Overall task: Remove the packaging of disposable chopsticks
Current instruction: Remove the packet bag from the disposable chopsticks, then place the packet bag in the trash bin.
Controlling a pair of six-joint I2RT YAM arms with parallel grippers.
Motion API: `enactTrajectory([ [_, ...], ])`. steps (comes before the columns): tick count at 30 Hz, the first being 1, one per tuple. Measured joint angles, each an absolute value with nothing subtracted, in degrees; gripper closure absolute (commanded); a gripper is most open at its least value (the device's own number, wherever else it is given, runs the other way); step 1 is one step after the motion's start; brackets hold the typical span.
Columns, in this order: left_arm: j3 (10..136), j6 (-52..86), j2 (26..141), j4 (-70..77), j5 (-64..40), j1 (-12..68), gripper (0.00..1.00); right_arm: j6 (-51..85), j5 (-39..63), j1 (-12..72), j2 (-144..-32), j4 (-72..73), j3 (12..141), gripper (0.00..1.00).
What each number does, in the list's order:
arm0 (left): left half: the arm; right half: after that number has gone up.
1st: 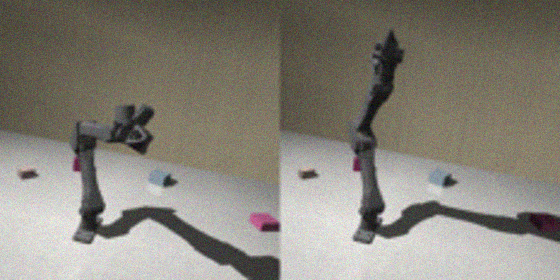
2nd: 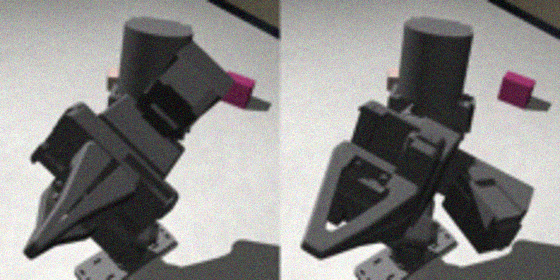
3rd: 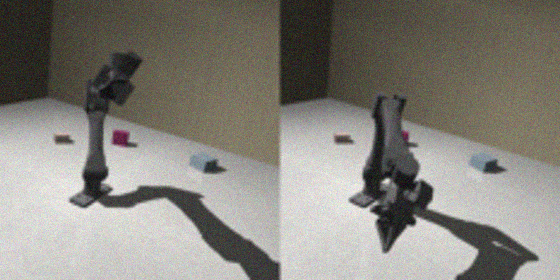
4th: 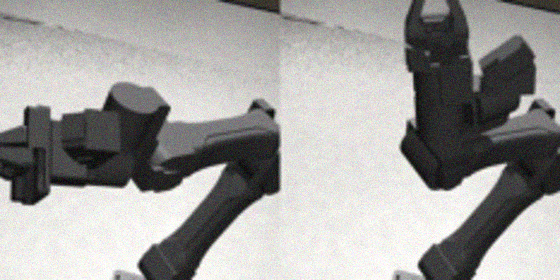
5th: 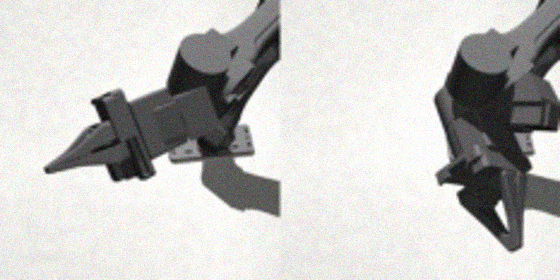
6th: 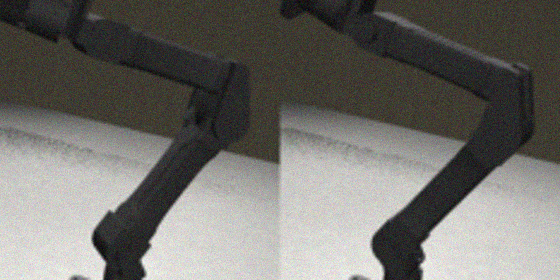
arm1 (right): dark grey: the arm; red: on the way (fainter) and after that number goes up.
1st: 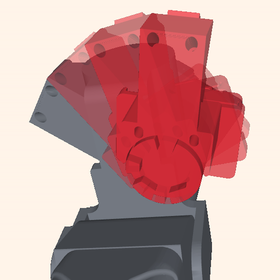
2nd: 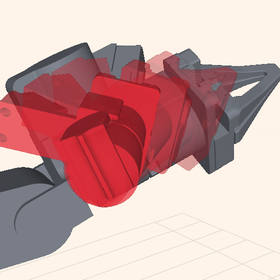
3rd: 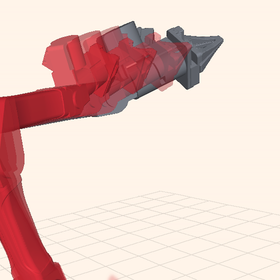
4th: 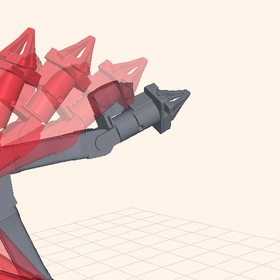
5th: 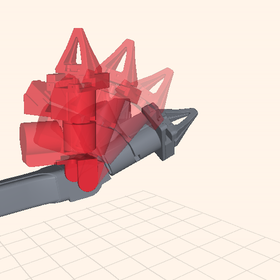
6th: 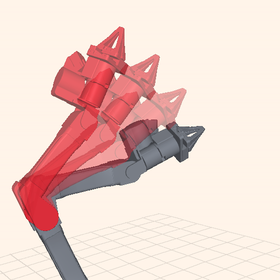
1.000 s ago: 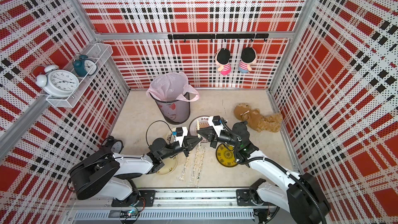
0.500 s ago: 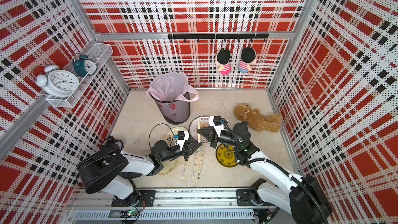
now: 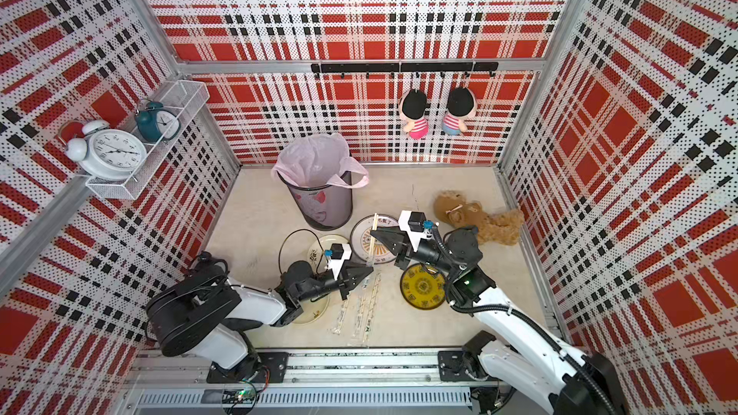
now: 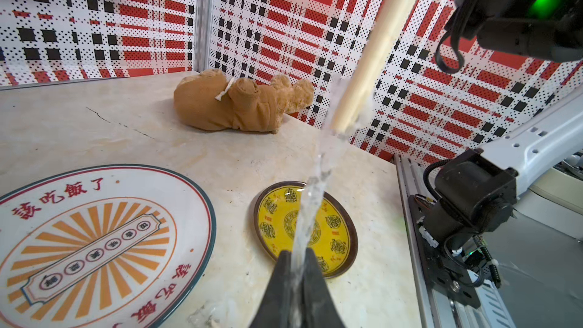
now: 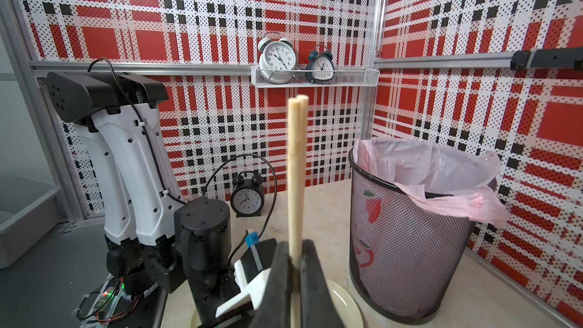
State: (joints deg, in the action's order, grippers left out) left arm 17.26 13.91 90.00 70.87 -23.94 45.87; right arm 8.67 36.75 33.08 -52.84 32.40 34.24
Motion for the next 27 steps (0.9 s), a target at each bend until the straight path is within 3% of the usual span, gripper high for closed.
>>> enactTrajectory([
  [2, 16.95, 14.06, 89.95, 70.91, -24.01, 45.36, 1.00, 8.88, 36.73, 33.08, -52.77, 33.04, 34.22, 1.00],
  [11, 16.10, 15.88, 88.95, 70.43, -23.18, 40.95, 1.00, 9.04, 34.39, 32.64, -52.75, 32.38, 34.89, 1.00],
  [19, 13.63, 17.72, 78.37, 66.96, -21.34, 37.36, 1.00, 10.17, 31.90, 32.08, -51.83, 32.40, 37.12, 1.00],
  [27, 29.91, 14.83, 63.83, 45.87, -10.22, 37.10, 1.00, 12.88, 27.07, 32.08, -51.31, 28.58, 32.38, 1.00],
])
